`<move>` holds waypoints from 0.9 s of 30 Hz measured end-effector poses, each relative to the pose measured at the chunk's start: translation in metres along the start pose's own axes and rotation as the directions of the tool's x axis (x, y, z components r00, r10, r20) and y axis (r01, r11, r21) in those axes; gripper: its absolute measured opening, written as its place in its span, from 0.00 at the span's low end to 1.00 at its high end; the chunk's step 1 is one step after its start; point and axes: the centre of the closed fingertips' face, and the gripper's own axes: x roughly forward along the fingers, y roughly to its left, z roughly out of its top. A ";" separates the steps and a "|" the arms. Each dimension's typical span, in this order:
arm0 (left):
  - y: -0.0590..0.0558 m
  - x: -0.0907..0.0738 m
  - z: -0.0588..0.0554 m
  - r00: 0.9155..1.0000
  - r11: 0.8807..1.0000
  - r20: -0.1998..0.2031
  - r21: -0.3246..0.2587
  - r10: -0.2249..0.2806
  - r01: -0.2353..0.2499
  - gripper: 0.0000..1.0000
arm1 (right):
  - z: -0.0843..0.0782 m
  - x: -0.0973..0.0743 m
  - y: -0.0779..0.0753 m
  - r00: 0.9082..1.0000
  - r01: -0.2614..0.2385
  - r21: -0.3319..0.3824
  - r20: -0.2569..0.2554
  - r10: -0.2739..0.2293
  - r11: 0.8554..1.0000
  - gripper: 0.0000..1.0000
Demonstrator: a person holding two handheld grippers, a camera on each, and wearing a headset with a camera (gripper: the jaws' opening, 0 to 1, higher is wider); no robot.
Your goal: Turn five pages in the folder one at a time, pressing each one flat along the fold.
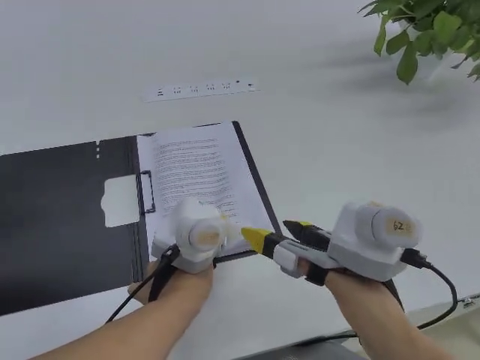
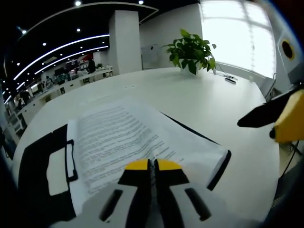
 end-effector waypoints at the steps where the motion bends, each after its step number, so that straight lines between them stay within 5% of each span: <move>1: 0.000 0.000 0.000 1.000 1.000 -0.001 0.001 -0.002 0.002 0.01 | -0.002 0.002 -0.002 1.000 0.002 0.008 -0.009 -0.002 1.000 0.49; 27: -0.001 -0.001 0.001 1.000 1.000 0.007 -0.014 -0.008 0.008 0.02 | -0.028 0.022 -0.021 0.997 0.033 0.133 -0.078 -0.022 0.991 0.38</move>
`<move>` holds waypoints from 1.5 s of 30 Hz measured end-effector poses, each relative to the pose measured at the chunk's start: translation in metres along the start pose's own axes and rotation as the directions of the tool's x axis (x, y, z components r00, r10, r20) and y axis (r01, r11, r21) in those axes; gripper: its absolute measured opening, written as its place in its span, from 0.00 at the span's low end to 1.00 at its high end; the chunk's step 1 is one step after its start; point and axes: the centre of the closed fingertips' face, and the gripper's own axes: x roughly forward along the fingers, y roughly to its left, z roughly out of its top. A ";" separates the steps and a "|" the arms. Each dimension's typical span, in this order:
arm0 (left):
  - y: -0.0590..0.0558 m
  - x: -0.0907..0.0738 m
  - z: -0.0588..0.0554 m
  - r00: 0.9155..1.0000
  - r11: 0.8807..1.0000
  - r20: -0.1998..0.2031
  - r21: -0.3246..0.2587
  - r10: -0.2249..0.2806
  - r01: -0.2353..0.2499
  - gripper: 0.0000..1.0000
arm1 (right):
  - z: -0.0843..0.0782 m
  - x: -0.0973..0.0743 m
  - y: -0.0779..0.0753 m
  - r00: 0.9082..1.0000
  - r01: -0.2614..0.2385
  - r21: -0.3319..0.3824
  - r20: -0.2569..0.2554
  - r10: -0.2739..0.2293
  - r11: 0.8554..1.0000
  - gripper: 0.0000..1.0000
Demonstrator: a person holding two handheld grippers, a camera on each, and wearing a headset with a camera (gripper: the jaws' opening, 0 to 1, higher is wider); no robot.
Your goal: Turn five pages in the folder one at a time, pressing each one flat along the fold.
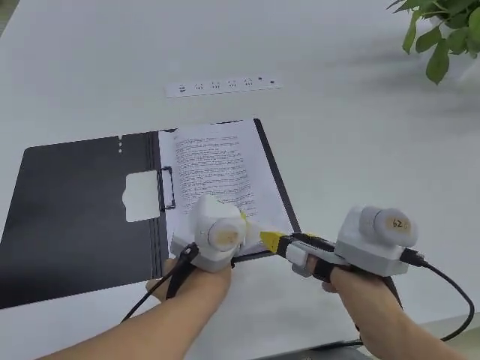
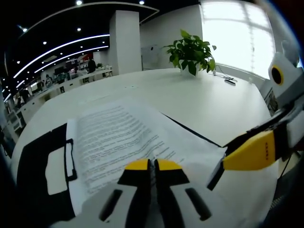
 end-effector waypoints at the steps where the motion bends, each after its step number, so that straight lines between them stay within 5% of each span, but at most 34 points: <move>1: 0.000 0.000 0.000 1.000 1.000 0.000 0.002 -0.001 0.001 0.02 | 0.000 0.000 -0.002 1.000 0.002 0.006 0.002 -0.002 1.000 0.37; 15: 0.000 0.001 0.000 1.000 1.000 -0.004 -0.003 -0.002 0.002 0.02 | 0.001 0.003 -0.023 0.996 0.088 0.062 0.003 -0.088 0.994 0.00; 23: -0.001 -0.002 0.000 1.000 1.000 -0.013 -0.016 -0.023 0.023 0.05 | 0.004 0.000 -0.022 0.995 0.091 0.098 0.020 -0.094 0.991 0.00; 30: 0.006 -0.020 0.003 0.999 0.999 -0.029 -0.028 -0.035 0.034 0.17 | 0.023 -0.008 -0.003 0.996 0.028 0.110 0.077 -0.037 0.993 0.00; 45: 0.034 -0.084 0.029 0.998 0.999 0.058 -0.034 -0.022 0.024 0.23 | 0.055 -0.014 0.061 0.977 -0.135 0.073 0.176 0.120 0.988 0.00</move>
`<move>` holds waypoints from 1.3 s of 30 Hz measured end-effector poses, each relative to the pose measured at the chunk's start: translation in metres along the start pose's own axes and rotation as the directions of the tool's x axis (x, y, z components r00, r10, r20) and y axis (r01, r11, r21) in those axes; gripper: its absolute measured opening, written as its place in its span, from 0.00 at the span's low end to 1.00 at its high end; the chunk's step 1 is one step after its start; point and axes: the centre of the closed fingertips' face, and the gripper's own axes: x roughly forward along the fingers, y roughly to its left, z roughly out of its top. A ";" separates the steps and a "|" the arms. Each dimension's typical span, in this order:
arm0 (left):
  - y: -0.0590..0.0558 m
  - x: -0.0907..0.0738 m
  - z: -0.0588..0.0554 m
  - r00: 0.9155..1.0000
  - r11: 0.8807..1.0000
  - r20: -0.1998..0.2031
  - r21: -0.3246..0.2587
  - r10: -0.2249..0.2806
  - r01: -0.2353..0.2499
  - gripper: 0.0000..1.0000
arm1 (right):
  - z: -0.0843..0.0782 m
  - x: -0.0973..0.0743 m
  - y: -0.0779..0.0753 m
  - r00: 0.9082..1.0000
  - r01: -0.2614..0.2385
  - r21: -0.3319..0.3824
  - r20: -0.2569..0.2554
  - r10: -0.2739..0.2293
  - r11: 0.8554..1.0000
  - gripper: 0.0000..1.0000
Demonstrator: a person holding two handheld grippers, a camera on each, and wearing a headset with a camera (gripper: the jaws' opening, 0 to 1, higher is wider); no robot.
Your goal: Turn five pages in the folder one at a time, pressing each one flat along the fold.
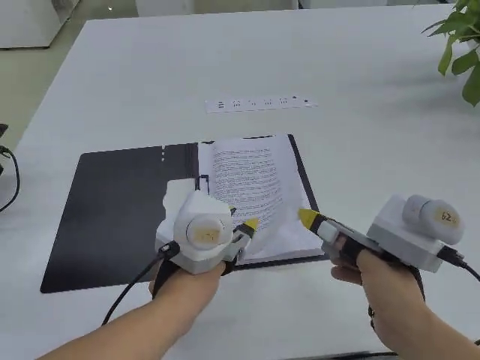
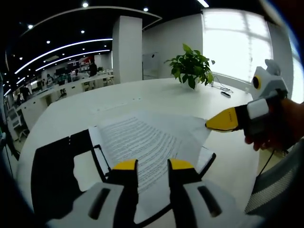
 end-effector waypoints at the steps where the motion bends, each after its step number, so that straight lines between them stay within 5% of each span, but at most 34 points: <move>1: 0.002 -0.003 0.000 1.000 1.000 0.003 -0.003 0.002 -0.002 0.23 | 0.001 0.001 0.004 1.000 -0.010 -0.003 0.001 0.010 1.000 0.00; 8: 0.023 -0.041 0.001 0.999 0.998 0.033 -0.049 0.026 -0.024 0.28 | 0.004 0.010 0.046 0.995 -0.104 -0.013 0.006 0.104 0.994 0.00; 20: 0.085 -0.126 -0.022 0.989 0.982 0.052 -0.141 0.136 -0.128 0.32 | -0.023 0.043 0.128 0.964 -0.262 -0.061 -0.065 0.258 0.963 0.00; 28: 0.116 -0.166 -0.044 0.980 0.967 0.031 -0.169 0.199 -0.191 0.32 | -0.065 0.078 0.164 0.942 -0.308 -0.083 -0.165 0.292 0.948 0.00; 31: 0.125 -0.173 -0.038 0.975 0.957 0.046 -0.205 0.219 -0.205 0.32 | -0.082 0.091 0.173 0.936 -0.311 -0.093 -0.204 0.288 0.946 0.00; 34: 0.126 -0.178 -0.031 0.973 0.961 0.055 -0.180 0.223 -0.210 0.33 | -0.097 0.104 0.178 0.932 -0.307 -0.103 -0.233 0.277 0.946 0.00; 39: 0.132 -0.187 -0.038 0.974 0.964 0.041 -0.156 0.223 -0.215 0.33 | -0.120 0.121 0.182 0.925 -0.294 -0.104 -0.281 0.256 0.950 0.00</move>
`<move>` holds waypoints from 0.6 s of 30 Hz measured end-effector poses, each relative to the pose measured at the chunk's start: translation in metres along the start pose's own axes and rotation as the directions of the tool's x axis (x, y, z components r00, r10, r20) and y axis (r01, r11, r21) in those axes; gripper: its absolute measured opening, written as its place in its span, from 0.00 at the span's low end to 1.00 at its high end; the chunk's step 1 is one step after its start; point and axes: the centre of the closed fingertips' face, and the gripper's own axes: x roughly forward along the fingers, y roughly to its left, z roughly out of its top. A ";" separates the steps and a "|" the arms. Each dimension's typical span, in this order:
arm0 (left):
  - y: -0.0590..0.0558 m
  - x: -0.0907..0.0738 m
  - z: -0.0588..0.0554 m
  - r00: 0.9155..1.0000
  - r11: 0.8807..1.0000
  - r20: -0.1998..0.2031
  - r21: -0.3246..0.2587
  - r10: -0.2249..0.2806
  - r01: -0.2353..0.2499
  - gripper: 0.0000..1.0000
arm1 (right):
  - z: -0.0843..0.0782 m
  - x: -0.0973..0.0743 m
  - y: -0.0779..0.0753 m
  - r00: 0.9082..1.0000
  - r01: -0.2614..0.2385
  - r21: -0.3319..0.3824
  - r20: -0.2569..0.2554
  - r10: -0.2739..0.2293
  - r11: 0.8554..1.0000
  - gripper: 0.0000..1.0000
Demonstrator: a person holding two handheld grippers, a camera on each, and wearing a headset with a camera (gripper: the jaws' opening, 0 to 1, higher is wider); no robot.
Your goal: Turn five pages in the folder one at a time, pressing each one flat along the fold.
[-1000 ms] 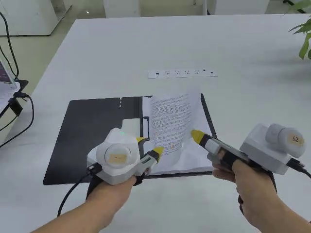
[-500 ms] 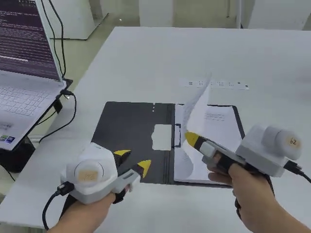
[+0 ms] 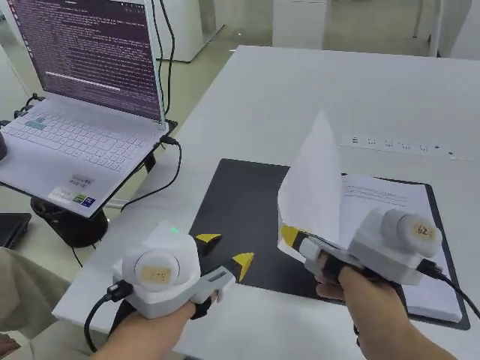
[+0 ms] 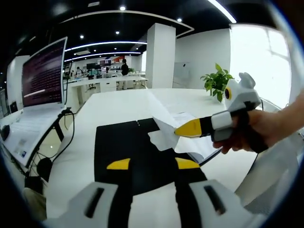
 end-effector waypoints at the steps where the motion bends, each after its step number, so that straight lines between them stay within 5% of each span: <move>1: 0.003 -0.001 -0.002 1.000 1.000 -0.005 0.001 0.006 -0.006 0.33 | -0.002 0.003 0.000 1.000 0.001 0.002 -0.004 -0.001 1.000 0.00; 9: 0.021 -0.008 -0.010 0.999 1.000 -0.031 -0.002 0.026 -0.026 0.33 | -0.036 0.035 -0.022 0.993 0.066 0.000 -0.102 -0.066 0.998 0.00; 18: 0.030 -0.011 -0.018 0.998 0.999 -0.054 -0.001 0.036 -0.036 0.33 | -0.072 0.059 -0.028 0.978 0.092 -0.018 -0.188 -0.094 0.996 0.00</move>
